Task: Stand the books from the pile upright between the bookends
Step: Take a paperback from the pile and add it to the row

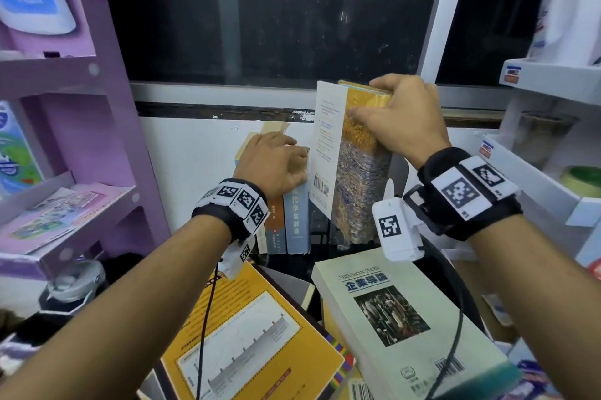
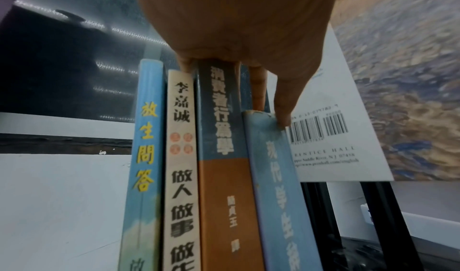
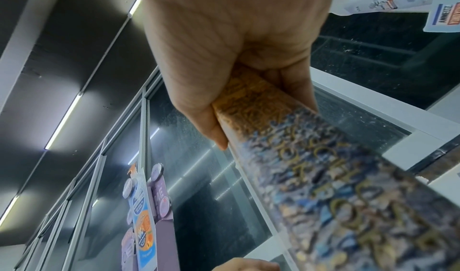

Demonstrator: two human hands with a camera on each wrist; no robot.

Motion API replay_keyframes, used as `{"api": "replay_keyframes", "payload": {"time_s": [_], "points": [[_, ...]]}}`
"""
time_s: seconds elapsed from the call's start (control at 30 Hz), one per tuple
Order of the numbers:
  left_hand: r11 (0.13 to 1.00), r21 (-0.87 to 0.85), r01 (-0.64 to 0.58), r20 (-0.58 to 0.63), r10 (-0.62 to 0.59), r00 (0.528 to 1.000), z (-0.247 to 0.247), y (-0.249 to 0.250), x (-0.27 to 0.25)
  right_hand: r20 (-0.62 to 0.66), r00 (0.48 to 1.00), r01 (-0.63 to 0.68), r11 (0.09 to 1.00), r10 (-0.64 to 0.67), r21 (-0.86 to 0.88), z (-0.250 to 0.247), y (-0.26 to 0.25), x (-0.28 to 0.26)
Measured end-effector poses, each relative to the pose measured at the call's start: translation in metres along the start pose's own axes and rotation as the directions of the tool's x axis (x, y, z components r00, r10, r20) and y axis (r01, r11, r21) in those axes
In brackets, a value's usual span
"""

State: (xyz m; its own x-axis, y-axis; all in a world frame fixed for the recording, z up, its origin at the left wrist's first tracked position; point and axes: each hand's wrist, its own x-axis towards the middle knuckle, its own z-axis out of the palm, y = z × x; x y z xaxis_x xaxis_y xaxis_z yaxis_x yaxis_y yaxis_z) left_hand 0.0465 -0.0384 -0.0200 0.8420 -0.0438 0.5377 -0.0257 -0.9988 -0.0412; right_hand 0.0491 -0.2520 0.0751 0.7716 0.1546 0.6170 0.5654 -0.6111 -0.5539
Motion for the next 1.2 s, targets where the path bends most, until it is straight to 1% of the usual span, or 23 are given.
{"api": "replay_keyframes", "payload": {"time_s": [0.1, 0.2, 0.43, 0.6, 0.7, 0.87, 1.2], "points": [[1.000, 0.012, -0.019, 0.007, 0.019, 1.000, 0.001, -0.002, 0.000, 0.008, 1.000, 0.019, 1.000, -0.019, -0.018, 0.002, -0.003, 0.004], [1.000, 0.020, -0.022, -0.023, 0.023, 0.999, 0.001, -0.003, 0.000, 0.008, 1.000, 0.026, 0.999, -0.025, -0.026, 0.006, -0.006, 0.006], [0.999, -0.031, 0.025, -0.032, -0.026, 0.999, 0.000, -0.008, -0.005, 0.007, 1.000, -0.006, 1.000, 0.006, -0.010, 0.023, -0.001, 0.004], [0.999, -0.046, 0.006, -0.045, -0.008, 0.999, 0.000, -0.009, -0.007, -0.014, 0.999, -0.043, 0.999, 0.043, 0.009, 0.040, 0.001, 0.000], [0.999, -0.048, 0.003, -0.049, -0.005, 0.999, -0.001, -0.010, -0.007, -0.014, 0.998, -0.067, 0.998, 0.067, -0.021, 0.049, 0.002, -0.001], [0.999, -0.034, 0.000, -0.069, -0.003, 0.998, 0.000, -0.007, -0.007, 0.041, 0.993, -0.108, 0.991, 0.111, -0.077, 0.064, 0.005, -0.005], [1.000, -0.010, -0.022, -0.103, 0.021, 0.994, 0.005, -0.006, -0.007, 0.090, 0.991, -0.083, 0.983, 0.098, -0.162, 0.110, 0.008, -0.014]]}}
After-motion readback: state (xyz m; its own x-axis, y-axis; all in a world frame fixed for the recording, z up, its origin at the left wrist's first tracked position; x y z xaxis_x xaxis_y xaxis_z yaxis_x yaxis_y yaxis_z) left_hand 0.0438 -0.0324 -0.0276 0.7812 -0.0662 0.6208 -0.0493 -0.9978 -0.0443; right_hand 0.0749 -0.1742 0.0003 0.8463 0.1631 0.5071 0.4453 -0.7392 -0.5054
